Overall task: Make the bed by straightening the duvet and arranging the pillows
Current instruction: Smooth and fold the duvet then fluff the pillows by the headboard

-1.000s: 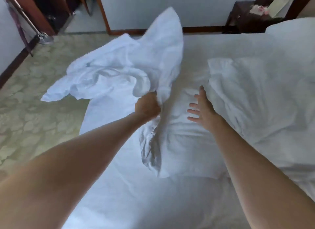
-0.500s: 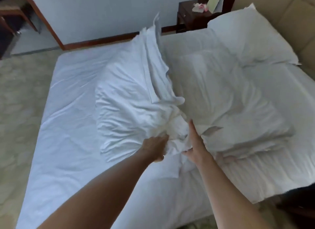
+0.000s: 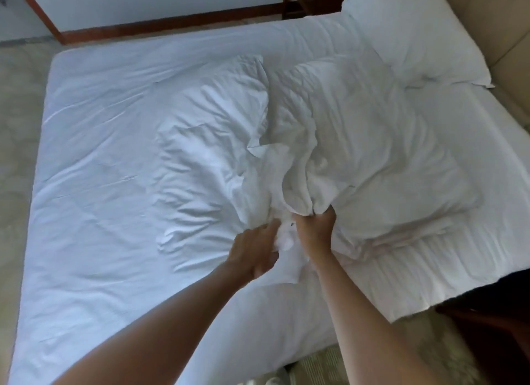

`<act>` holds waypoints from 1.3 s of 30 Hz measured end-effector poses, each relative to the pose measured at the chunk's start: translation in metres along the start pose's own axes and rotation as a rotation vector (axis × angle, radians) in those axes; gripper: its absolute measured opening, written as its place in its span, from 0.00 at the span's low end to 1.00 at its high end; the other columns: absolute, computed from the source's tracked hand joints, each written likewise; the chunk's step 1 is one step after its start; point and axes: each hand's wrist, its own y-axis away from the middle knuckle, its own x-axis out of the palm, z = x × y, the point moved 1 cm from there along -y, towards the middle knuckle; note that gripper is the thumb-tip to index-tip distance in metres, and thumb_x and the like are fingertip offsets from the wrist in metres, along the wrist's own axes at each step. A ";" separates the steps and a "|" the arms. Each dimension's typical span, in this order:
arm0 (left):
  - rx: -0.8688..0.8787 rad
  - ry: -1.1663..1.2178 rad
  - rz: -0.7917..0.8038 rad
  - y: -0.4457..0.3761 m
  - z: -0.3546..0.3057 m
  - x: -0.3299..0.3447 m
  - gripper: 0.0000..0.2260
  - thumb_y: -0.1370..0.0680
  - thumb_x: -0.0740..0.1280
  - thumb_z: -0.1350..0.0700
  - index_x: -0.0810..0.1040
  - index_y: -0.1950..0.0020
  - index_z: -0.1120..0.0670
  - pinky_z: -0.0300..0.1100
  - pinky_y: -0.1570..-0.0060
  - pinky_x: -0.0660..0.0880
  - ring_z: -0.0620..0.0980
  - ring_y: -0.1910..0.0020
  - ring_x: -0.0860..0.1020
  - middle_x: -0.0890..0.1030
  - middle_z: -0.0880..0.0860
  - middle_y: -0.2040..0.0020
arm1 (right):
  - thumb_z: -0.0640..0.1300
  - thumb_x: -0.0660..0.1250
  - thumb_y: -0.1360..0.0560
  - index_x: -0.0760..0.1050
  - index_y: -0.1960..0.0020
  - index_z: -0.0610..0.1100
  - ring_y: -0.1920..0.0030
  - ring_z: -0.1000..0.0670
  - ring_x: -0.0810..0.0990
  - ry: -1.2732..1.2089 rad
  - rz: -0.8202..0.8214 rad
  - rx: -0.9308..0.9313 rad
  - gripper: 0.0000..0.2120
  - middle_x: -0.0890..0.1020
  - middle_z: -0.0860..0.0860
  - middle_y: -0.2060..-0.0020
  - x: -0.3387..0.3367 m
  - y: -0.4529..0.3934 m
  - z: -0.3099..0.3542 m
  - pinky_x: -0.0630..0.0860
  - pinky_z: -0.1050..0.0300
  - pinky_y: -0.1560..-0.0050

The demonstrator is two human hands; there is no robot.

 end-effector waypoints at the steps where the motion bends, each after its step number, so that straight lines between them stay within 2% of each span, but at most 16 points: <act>1: 0.107 0.011 0.129 0.001 0.003 0.004 0.22 0.24 0.66 0.52 0.64 0.32 0.51 0.50 0.51 0.73 0.59 0.44 0.77 0.76 0.53 0.40 | 0.35 0.69 0.28 0.79 0.52 0.41 0.58 0.55 0.82 0.050 -0.073 0.092 0.06 0.84 0.48 0.57 -0.009 -0.001 -0.021 0.77 0.60 0.60; 3: 0.250 -0.048 0.261 -0.001 0.015 0.009 0.23 0.23 0.66 0.49 0.64 0.30 0.50 0.49 0.41 0.70 0.55 0.38 0.73 0.71 0.51 0.36 | 0.44 0.69 0.26 0.74 0.35 0.40 0.42 0.42 0.80 0.081 -0.310 0.448 0.20 0.81 0.40 0.41 -0.032 -0.003 -0.056 0.77 0.51 0.45; 5: 0.233 -0.049 0.115 -0.007 0.034 0.004 0.23 0.21 0.64 0.48 0.65 0.27 0.48 0.48 0.36 0.65 0.52 0.33 0.69 0.69 0.50 0.31 | 0.49 0.65 0.22 0.61 0.26 0.38 0.34 0.35 0.73 0.008 -0.467 0.807 0.30 0.71 0.35 0.32 -0.049 -0.001 -0.079 0.72 0.42 0.36; 6: 0.184 -0.033 0.019 -0.010 0.047 0.000 0.24 0.21 0.64 0.46 0.64 0.26 0.48 0.48 0.35 0.63 0.52 0.31 0.67 0.67 0.50 0.29 | 0.50 0.64 0.21 0.58 0.25 0.37 0.33 0.34 0.71 0.046 -0.482 0.843 0.31 0.68 0.34 0.30 -0.051 0.002 -0.081 0.70 0.41 0.36; 8: 0.064 -0.057 -0.071 -0.014 0.073 -0.005 0.30 0.23 0.64 0.41 0.60 0.23 0.47 0.51 0.31 0.58 0.52 0.25 0.60 0.63 0.51 0.25 | 0.47 0.64 0.21 0.61 0.28 0.39 0.33 0.34 0.69 0.292 -0.499 0.620 0.26 0.67 0.35 0.31 -0.043 0.008 -0.070 0.70 0.41 0.38; 11: -0.042 -0.132 0.132 -0.019 0.103 0.002 0.42 0.26 0.63 0.32 0.49 0.20 0.47 0.57 0.25 0.46 0.50 0.20 0.44 0.48 0.50 0.19 | 0.44 0.67 0.28 0.68 0.36 0.42 0.35 0.38 0.69 0.608 -0.452 0.059 0.22 0.70 0.41 0.35 -0.013 0.008 -0.046 0.70 0.43 0.41; 14: -0.036 -0.171 0.290 -0.019 0.101 0.021 0.48 0.29 0.59 0.26 0.40 0.20 0.46 0.61 0.26 0.36 0.52 0.21 0.35 0.37 0.50 0.19 | 0.45 0.69 0.29 0.73 0.37 0.44 0.37 0.44 0.73 0.791 -0.132 -0.463 0.21 0.74 0.46 0.37 0.030 0.000 -0.027 0.71 0.47 0.40; 16: -0.016 -0.186 0.330 -0.019 0.095 0.035 0.50 0.30 0.59 0.25 0.35 0.21 0.45 0.63 0.27 0.33 0.54 0.23 0.32 0.33 0.51 0.20 | 0.45 0.69 0.28 0.73 0.33 0.45 0.32 0.45 0.71 0.911 0.152 -0.664 0.23 0.73 0.46 0.32 0.055 -0.010 -0.023 0.70 0.45 0.34; 18: -0.030 -0.216 0.348 -0.019 0.094 0.047 0.52 0.31 0.60 0.25 0.33 0.21 0.46 0.63 0.28 0.31 0.54 0.23 0.30 0.32 0.52 0.21 | 0.51 0.69 0.26 0.64 0.24 0.50 0.22 0.44 0.58 1.115 0.444 -0.608 0.32 0.60 0.47 0.22 0.067 -0.022 -0.032 0.60 0.31 0.28; 20: -0.039 -0.230 0.388 -0.021 0.093 0.053 0.52 0.31 0.61 0.25 0.34 0.21 0.46 0.62 0.27 0.33 0.54 0.22 0.32 0.33 0.52 0.21 | 0.63 0.69 0.29 0.44 0.20 0.60 0.20 0.44 0.41 1.270 0.608 -0.206 0.47 0.41 0.53 0.20 0.052 -0.038 -0.049 0.48 0.22 0.31; 22: -0.006 -0.200 0.455 -0.028 0.082 0.057 0.49 0.29 0.62 0.27 0.38 0.20 0.45 0.60 0.25 0.35 0.54 0.21 0.37 0.37 0.52 0.20 | 0.71 0.72 0.37 0.32 0.23 0.62 0.21 0.40 0.37 1.275 0.618 0.213 0.60 0.34 0.51 0.21 0.019 -0.060 -0.072 0.47 0.23 0.30; 24: 0.022 -0.137 0.521 -0.035 0.067 0.061 0.43 0.26 0.63 0.32 0.43 0.19 0.44 0.58 0.24 0.38 0.53 0.20 0.40 0.41 0.51 0.19 | 0.73 0.74 0.43 0.27 0.24 0.59 0.21 0.39 0.41 1.286 0.616 0.340 0.68 0.36 0.45 0.21 -0.011 -0.078 -0.093 0.52 0.29 0.27; 27: 0.003 -0.090 0.525 -0.041 0.050 0.068 0.38 0.23 0.64 0.38 0.48 0.19 0.44 0.57 0.24 0.38 0.53 0.20 0.42 0.44 0.49 0.19 | 0.66 0.78 0.41 0.35 0.21 0.55 0.22 0.41 0.54 1.233 0.637 0.311 0.66 0.49 0.44 0.21 -0.024 -0.090 -0.093 0.61 0.37 0.27; 31: -0.074 0.003 0.417 -0.056 0.041 0.048 0.28 0.21 0.65 0.45 0.61 0.22 0.46 0.51 0.26 0.55 0.52 0.23 0.58 0.61 0.49 0.22 | 0.54 0.70 0.27 0.52 0.22 0.47 0.29 0.40 0.68 1.221 0.561 0.126 0.42 0.66 0.42 0.27 -0.010 -0.112 -0.055 0.70 0.41 0.33; 35: -0.164 -0.035 0.105 -0.092 0.045 0.004 0.29 0.21 0.64 0.48 0.60 0.22 0.48 0.51 0.32 0.62 0.54 0.27 0.63 0.63 0.52 0.24 | 0.53 0.67 0.23 0.38 0.20 0.57 0.20 0.41 0.49 0.851 0.552 -0.127 0.45 0.47 0.45 0.20 0.026 -0.150 0.003 0.59 0.39 0.26; 39: -0.253 -0.222 -0.075 -0.132 0.055 -0.023 0.40 0.24 0.66 0.41 0.47 0.19 0.45 0.58 0.26 0.52 0.54 0.20 0.46 0.49 0.50 0.19 | 0.69 0.62 0.26 0.40 0.22 0.64 0.21 0.39 0.36 0.986 0.706 -0.434 0.43 0.35 0.48 0.21 0.064 -0.191 0.032 0.46 0.29 0.27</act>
